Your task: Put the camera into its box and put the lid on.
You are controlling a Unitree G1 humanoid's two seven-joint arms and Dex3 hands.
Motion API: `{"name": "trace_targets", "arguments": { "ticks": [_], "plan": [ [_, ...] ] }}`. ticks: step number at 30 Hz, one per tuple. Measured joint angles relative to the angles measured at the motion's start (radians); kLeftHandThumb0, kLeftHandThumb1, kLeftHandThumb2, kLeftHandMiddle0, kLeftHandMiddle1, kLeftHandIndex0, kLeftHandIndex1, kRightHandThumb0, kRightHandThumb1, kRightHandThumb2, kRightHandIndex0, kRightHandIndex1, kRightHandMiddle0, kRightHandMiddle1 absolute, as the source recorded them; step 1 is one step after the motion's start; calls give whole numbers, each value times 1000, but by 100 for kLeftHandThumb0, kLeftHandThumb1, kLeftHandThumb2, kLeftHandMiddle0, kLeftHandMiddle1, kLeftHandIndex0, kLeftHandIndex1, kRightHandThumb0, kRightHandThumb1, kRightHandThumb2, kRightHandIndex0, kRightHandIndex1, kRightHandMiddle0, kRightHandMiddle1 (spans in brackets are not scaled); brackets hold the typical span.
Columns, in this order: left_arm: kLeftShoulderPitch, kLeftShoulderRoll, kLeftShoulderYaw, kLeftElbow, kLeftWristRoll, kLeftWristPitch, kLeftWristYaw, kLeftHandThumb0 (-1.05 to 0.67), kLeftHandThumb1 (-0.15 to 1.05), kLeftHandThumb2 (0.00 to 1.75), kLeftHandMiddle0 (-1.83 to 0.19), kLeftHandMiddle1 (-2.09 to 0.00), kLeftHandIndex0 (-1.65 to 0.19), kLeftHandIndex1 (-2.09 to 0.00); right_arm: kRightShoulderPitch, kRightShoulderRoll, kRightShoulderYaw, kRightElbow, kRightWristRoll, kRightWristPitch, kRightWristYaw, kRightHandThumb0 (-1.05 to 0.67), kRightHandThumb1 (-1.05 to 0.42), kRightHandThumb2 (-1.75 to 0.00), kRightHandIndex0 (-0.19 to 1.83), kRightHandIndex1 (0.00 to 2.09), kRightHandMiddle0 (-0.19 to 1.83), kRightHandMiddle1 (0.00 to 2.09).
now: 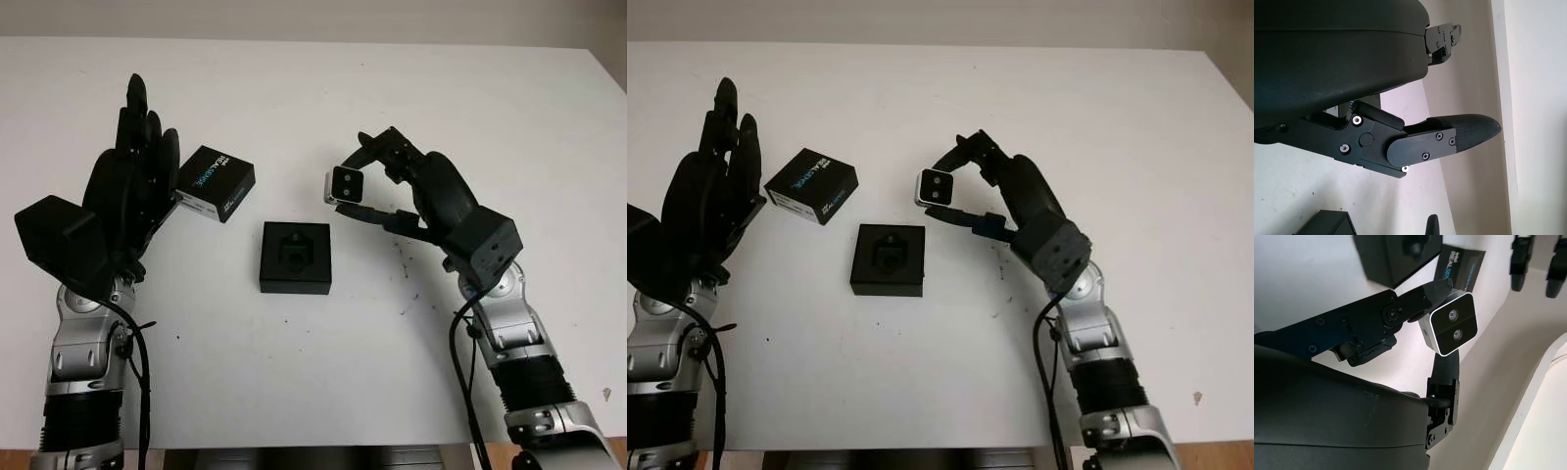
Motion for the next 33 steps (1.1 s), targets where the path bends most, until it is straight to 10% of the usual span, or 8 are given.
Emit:
{"name": "trace_targets", "arguments": {
  "ticks": [33],
  "plan": [
    [1,-16,-16,-12,-20,17,10,-71,105,59,19,0,19,0,104,56,65,-227,-24,229,71,-44,-103,-5,18,5,23,194]
  ]
}}
